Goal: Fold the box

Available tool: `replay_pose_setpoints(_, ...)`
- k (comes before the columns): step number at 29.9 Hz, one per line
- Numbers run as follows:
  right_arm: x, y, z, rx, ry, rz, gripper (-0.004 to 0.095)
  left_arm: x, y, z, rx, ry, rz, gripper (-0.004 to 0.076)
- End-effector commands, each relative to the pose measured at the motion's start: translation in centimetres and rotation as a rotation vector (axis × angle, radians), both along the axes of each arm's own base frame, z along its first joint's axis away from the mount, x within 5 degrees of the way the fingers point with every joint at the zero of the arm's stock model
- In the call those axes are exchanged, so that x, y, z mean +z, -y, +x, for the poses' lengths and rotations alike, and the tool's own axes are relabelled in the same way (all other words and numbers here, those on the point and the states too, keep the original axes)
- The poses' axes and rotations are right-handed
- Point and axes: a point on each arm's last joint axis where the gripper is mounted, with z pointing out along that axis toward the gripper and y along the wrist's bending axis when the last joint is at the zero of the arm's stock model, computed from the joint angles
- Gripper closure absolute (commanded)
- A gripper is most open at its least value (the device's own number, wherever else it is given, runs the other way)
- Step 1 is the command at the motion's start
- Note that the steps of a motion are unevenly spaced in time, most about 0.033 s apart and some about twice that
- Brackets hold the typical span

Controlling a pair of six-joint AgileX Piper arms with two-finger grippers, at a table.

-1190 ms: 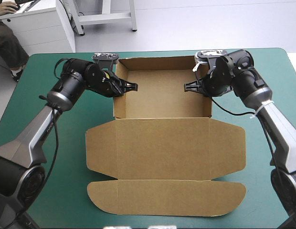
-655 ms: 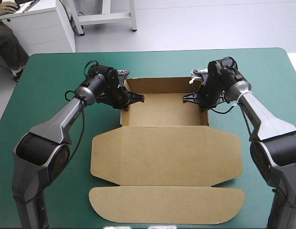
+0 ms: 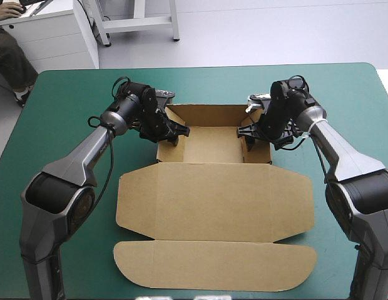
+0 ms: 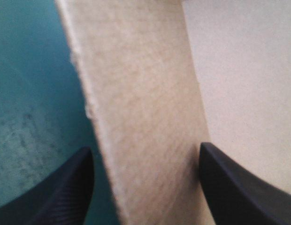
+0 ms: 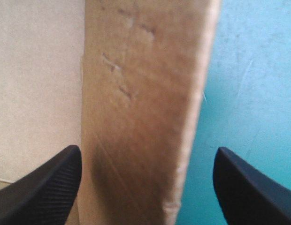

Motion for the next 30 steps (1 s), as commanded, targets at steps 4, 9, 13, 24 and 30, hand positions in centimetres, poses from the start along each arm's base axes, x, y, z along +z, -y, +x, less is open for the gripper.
replay_pose_setpoints(4,5.1,0.6,-0.1,-0.013,0.166,-0.007,0.0122,4.0,0.0,-0.5,-0.005,0.107,-0.052,0.0186)
replay_pose_setpoints(9,9.4,1.1,-0.7,-0.030,0.281,-0.004,0.0122,7.4,-0.2,-0.4,-0.010,0.185,-0.053,0.0186)
replay_pose_setpoints(13,12.8,1.6,-1.9,-0.057,0.375,0.018,0.0122,11.9,-1.0,-0.7,-0.007,0.295,-0.038,0.0186)
replay_pose_setpoints(24,18.2,2.9,-6.0,-0.072,0.517,0.054,0.0122,21.3,-3.6,-6.0,-0.019,0.553,-0.106,0.0454)
replay_pose_setpoints(30,19.4,2.8,-7.3,-0.054,0.536,0.110,0.0122,21.7,-5.5,-8.9,-0.095,0.577,0.009,0.0724)
